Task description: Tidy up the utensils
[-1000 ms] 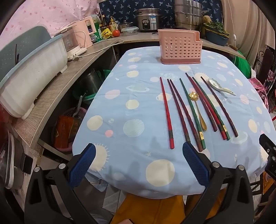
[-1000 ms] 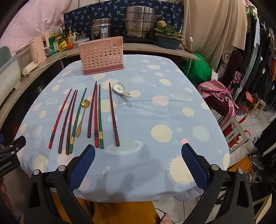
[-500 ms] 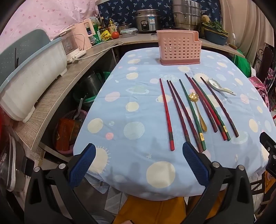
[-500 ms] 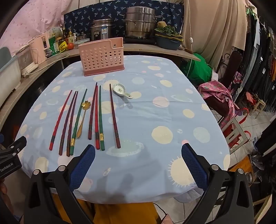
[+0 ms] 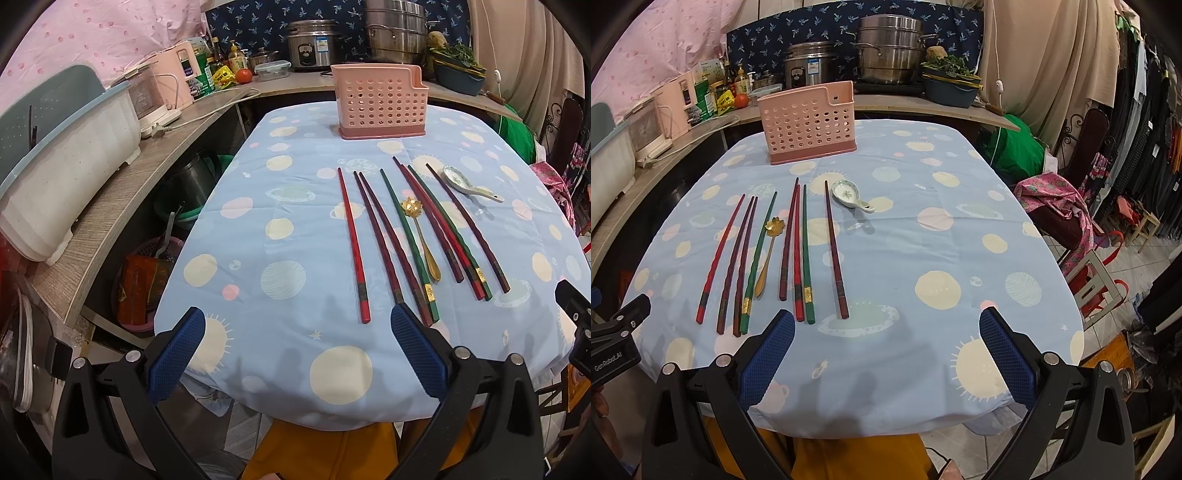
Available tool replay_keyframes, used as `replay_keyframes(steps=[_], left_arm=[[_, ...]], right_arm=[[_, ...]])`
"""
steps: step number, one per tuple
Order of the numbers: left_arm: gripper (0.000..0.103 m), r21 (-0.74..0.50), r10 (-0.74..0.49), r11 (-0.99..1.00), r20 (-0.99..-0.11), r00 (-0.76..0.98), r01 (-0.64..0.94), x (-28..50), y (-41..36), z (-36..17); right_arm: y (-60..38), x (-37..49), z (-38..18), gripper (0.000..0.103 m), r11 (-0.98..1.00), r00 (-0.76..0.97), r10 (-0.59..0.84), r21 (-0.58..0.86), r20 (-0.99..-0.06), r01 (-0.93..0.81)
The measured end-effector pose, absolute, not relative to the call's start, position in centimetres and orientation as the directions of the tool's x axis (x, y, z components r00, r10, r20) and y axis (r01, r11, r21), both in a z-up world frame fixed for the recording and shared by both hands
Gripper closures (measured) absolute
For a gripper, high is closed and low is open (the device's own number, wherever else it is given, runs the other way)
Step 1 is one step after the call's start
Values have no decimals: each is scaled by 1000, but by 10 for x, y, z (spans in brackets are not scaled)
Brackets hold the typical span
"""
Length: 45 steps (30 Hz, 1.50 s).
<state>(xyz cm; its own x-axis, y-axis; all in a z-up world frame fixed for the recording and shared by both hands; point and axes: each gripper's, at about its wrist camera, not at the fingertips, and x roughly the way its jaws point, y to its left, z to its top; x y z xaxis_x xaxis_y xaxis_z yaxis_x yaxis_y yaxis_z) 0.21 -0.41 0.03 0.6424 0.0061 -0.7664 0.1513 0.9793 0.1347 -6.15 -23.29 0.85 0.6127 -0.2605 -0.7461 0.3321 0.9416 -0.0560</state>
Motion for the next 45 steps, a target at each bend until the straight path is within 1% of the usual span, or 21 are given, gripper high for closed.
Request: replay_keyframes(steps=[45], left_arm=[[7,128,-3,979,-767,641,157,1,-5,0]], right_arm=[[-230,-59,10,7,943,615,-255,-50,-747,330]])
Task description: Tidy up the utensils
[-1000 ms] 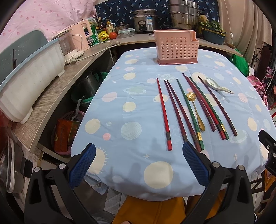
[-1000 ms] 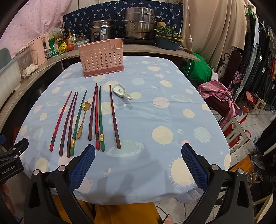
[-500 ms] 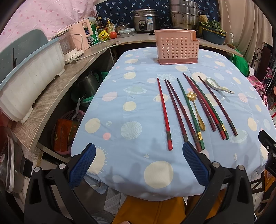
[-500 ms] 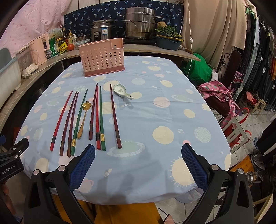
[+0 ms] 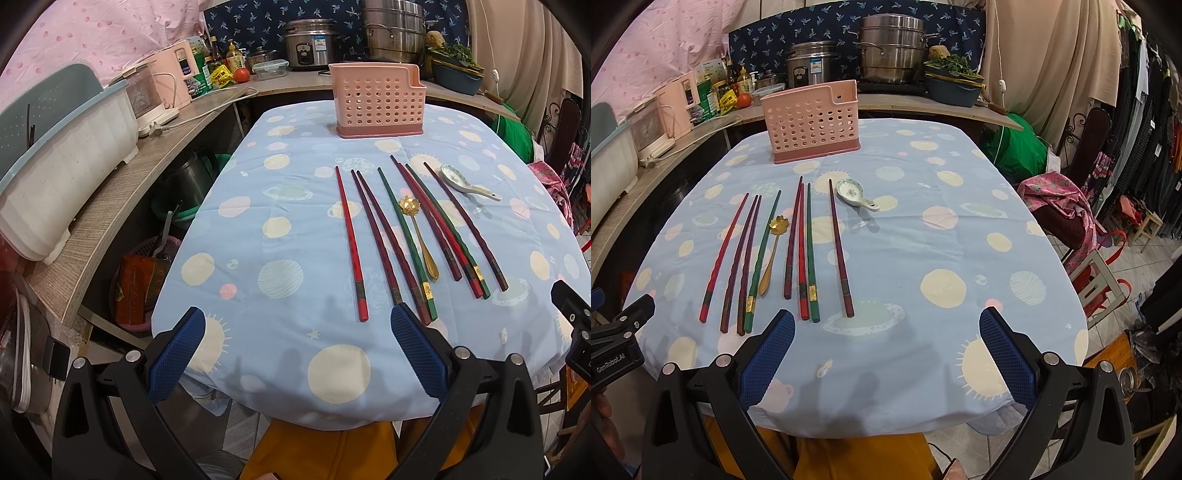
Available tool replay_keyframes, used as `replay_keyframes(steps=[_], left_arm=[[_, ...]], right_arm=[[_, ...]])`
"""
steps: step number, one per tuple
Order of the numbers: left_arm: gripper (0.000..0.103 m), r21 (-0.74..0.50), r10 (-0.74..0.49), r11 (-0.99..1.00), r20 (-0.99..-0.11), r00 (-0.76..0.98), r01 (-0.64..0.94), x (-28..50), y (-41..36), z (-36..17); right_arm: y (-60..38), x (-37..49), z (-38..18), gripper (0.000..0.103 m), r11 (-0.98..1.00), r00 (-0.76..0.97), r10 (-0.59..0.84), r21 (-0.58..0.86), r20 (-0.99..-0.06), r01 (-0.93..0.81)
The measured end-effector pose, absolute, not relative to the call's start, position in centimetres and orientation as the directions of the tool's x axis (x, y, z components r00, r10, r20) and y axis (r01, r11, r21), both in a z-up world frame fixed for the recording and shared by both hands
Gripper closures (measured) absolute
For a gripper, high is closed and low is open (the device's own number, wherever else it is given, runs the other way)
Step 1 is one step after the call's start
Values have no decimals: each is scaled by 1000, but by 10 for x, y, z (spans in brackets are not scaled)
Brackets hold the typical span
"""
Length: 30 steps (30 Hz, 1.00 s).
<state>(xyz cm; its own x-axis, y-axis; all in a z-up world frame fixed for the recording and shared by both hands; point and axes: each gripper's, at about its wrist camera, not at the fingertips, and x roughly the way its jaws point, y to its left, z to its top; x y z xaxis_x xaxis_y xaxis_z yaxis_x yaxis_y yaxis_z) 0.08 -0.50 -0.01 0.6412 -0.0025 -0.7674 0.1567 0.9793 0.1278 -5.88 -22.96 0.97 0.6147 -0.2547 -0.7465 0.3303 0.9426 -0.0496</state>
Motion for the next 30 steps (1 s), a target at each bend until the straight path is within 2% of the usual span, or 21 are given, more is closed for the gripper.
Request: replay_keyframes(steps=[30], left_arm=[[7,113,-11,981,-784,621,161,4,-6,-8]], right_arm=[[-228,-60,5,7,942,613,-248,-38,-750,334]])
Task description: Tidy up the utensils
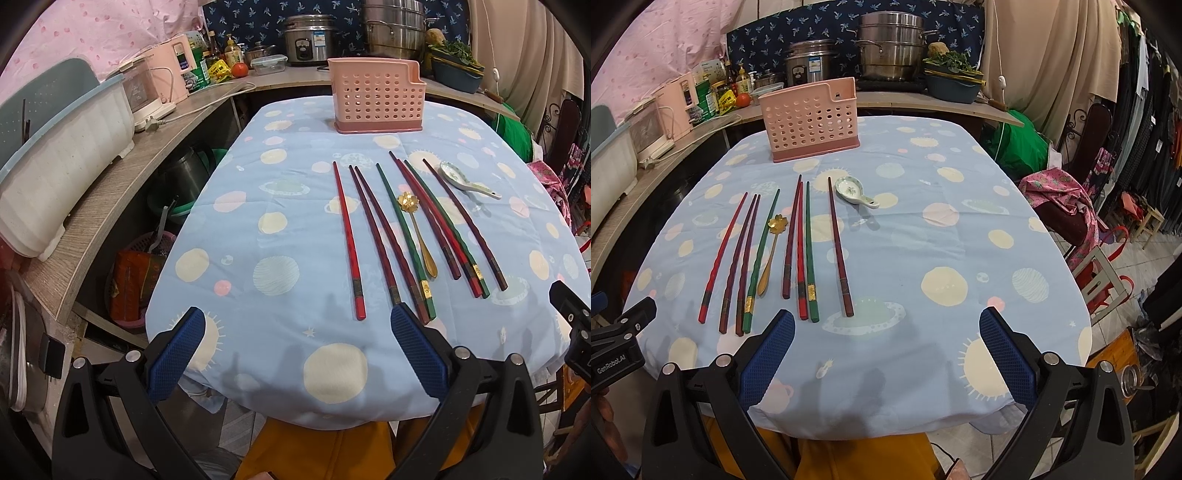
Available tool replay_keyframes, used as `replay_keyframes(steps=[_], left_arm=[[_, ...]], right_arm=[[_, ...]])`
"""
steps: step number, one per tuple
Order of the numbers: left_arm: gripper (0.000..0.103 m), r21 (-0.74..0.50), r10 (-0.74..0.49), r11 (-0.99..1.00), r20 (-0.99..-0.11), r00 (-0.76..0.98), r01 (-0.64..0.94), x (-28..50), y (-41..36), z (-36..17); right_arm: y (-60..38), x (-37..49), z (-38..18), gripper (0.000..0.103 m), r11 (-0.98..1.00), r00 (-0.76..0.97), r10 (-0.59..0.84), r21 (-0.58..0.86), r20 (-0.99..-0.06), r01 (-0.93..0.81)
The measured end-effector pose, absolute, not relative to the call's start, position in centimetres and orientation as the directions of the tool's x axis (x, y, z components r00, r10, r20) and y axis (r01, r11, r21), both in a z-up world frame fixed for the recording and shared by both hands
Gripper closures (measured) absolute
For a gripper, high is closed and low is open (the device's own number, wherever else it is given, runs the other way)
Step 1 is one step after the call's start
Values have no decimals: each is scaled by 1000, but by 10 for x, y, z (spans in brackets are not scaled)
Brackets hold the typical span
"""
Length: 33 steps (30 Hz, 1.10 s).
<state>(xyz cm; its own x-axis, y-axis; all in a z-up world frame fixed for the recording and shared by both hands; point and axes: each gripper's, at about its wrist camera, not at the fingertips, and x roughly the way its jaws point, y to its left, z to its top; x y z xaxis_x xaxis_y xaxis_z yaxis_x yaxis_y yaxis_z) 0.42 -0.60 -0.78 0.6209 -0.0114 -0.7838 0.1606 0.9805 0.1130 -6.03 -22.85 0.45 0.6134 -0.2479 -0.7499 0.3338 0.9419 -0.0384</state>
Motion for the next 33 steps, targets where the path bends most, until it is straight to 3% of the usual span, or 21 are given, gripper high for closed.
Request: replay_keyframes(steps=[15,19,25,28,31,33], left_arm=[[7,22,-61,986,-878,475,168,50,-8,-65],[14,11,-74,984,-885,459,179,58,-12,-73],[33,-8,-103,979,-884,456,206,64,-16,-75],[48,-13,-115,976,-880,460,219,67,-17,-73],[70,-33,-138,973,-879,457,229,70,-16,-71],[90,-64,-163,971,-881,443,229,74,-13,-69]], right_arm=[[-250,-38,-22,7,934,566,-232,-20,-791,356],[-253,-28,-24,7,936,563,-222,-13,-796,352],[-256,-17,-26,7,939,561,-209,-4,-801,344],[-256,-11,-27,7,941,559,-204,-4,-804,337],[-258,-5,-28,7,943,558,-200,-3,-805,334],[-259,-1,-28,7,944,561,-195,2,-805,331]])
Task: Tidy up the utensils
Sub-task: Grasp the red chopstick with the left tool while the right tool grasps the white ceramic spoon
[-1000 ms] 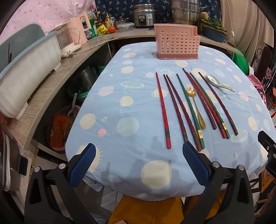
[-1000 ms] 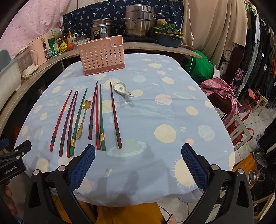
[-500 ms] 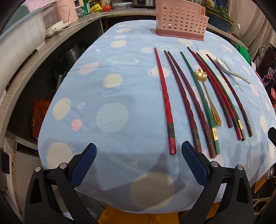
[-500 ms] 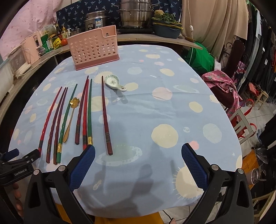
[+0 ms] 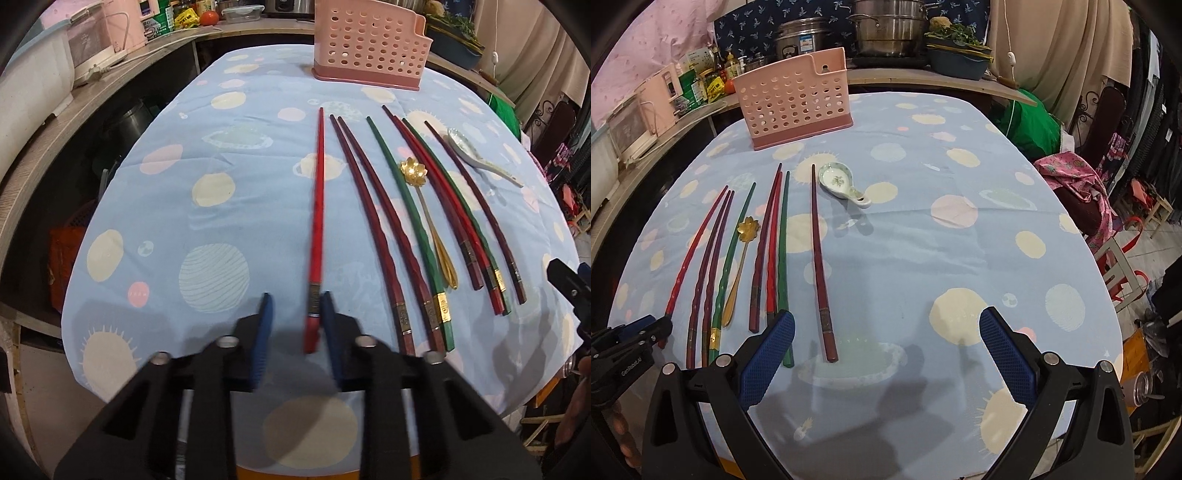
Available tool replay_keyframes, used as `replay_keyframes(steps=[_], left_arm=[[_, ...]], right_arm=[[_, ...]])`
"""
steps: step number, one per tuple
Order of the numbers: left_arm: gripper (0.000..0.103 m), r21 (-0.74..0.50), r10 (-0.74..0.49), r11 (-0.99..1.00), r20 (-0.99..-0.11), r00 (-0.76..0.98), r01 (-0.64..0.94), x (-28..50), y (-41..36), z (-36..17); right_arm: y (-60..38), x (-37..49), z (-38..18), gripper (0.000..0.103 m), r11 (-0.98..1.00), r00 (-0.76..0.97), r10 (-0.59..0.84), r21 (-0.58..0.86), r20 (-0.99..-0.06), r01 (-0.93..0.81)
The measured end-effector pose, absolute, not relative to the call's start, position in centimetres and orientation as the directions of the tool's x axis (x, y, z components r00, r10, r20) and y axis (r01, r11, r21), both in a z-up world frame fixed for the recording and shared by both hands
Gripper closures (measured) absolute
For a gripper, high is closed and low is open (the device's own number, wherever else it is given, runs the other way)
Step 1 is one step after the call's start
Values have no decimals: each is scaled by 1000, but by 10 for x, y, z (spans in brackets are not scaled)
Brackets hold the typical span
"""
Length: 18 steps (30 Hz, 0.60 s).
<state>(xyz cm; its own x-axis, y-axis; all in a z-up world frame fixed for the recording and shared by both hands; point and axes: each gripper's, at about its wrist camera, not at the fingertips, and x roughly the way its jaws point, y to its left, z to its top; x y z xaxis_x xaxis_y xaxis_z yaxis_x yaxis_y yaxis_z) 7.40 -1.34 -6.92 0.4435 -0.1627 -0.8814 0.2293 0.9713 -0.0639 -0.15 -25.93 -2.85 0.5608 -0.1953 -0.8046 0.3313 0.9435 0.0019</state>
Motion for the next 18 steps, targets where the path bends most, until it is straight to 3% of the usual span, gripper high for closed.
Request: replay_keyframes(steps=[1,10,18], left_arm=[[94,-76,-172,971,-883,438,228,76,-12,-69],[96,-97,-185,971,-884,430,218,94,-10,-70],[96,-91,-179,972,-884,433,215,104,-13,-71]], right_arm=[[-260,0,-29,7,944,561,-195,2,-804,330],[-277,41,-25,8,949,592,-158,44,-790,311],[-293,100,-24,33,955,620,-66,130,-782,265]])
